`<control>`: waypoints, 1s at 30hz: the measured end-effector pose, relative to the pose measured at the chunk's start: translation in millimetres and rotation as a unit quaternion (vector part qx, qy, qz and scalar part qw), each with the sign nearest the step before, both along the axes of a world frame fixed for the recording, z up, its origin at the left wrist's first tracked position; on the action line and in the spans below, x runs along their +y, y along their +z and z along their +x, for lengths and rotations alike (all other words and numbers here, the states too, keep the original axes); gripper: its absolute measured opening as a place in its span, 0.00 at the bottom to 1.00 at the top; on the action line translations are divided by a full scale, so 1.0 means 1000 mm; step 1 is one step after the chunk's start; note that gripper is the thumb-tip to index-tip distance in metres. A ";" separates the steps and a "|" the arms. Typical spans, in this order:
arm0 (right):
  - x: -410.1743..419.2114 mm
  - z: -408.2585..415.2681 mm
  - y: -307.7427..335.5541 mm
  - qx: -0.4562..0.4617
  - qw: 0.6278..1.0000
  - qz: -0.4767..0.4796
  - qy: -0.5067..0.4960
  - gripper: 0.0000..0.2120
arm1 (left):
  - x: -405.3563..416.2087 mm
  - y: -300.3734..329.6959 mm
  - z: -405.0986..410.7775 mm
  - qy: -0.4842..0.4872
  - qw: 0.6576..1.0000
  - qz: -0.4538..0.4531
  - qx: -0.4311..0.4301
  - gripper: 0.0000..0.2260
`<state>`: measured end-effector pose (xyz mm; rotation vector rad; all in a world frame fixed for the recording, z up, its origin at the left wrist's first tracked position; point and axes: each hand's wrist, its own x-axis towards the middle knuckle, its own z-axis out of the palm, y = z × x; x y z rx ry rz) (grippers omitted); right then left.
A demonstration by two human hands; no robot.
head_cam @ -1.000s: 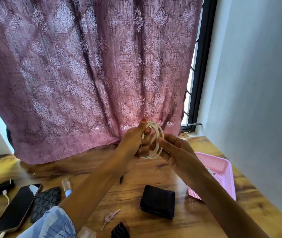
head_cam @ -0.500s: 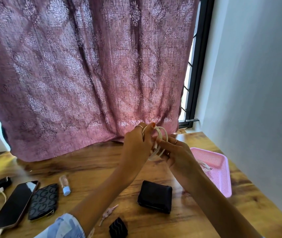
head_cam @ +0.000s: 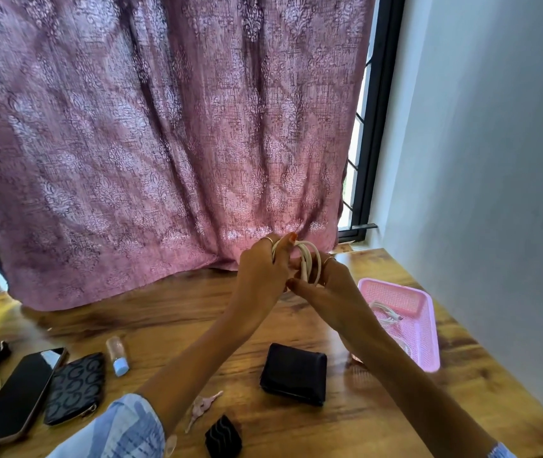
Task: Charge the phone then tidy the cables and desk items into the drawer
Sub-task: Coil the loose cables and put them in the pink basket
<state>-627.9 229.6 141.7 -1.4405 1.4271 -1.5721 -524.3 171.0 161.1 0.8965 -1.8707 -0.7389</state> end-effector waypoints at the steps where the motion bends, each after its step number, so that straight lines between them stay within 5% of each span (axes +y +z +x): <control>1: -0.002 -0.002 -0.002 0.029 0.999 -0.004 -0.020 0.08 | -0.001 0.000 -0.001 -0.004 1.000 0.004 0.000 0.12; 7: -0.006 -0.012 -0.009 0.167 0.980 -0.022 -0.101 0.05 | -0.011 0.000 -0.005 0.014 0.999 -0.003 -0.031 0.16; 12: -0.009 -0.012 -0.011 0.268 0.952 -0.086 -0.122 0.24 | -0.020 -0.004 -0.005 0.027 0.998 0.013 -0.060 0.18; 18: -0.007 -0.018 -0.015 0.403 0.893 -0.129 -0.155 0.10 | -0.032 -0.011 0.000 0.005 0.993 0.107 -0.056 0.21; 24: 0.007 -0.024 -0.009 0.249 0.948 -0.118 -0.161 0.02 | -0.037 -0.002 0.004 -0.025 0.991 0.120 -0.047 0.19; 30: 0.028 -0.048 -0.015 0.122 0.976 -0.103 -0.150 0.13 | -0.036 0.003 0.003 -0.128 0.946 0.293 0.050 0.18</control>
